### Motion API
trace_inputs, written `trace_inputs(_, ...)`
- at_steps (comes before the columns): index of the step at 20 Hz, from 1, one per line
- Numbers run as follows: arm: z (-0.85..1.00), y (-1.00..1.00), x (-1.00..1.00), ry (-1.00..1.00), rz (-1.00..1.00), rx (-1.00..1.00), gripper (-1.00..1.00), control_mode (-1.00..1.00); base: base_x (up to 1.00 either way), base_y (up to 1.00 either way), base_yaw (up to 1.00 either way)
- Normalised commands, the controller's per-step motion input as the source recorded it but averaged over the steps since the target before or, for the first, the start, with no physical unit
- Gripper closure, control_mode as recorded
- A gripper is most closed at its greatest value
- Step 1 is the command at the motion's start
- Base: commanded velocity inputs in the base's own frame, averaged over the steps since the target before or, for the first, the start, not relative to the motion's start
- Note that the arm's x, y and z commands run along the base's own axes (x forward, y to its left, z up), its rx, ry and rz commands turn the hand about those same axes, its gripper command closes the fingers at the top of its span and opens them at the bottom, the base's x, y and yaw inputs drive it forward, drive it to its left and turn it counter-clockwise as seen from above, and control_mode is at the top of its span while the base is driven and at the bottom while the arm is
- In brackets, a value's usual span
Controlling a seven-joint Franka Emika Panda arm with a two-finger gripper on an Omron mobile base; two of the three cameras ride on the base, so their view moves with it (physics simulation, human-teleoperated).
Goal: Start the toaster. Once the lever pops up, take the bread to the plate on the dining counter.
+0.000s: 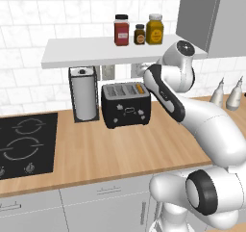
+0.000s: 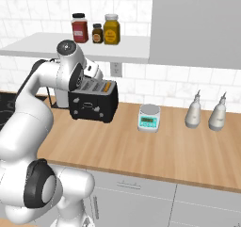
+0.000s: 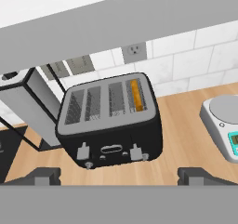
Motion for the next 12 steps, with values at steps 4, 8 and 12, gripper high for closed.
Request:
trace_inputs(4, 0.00, 0.00, 0.00, 0.00, 0.00, 0.00, -1.00, -1.00, 0.00, 0.00, 0.00)
trace_inputs(8, 0.00, 0.00, 0.00, 0.00, 0.00, 0.00, -1.00, -1.00, 0.00, 0.00, 0.00)
trace_inputs(12, 0.00, 0.00, 0.00, 0.00, 0.00, 0.00, -1.00, -1.00, 0.00, 0.00, 0.00)
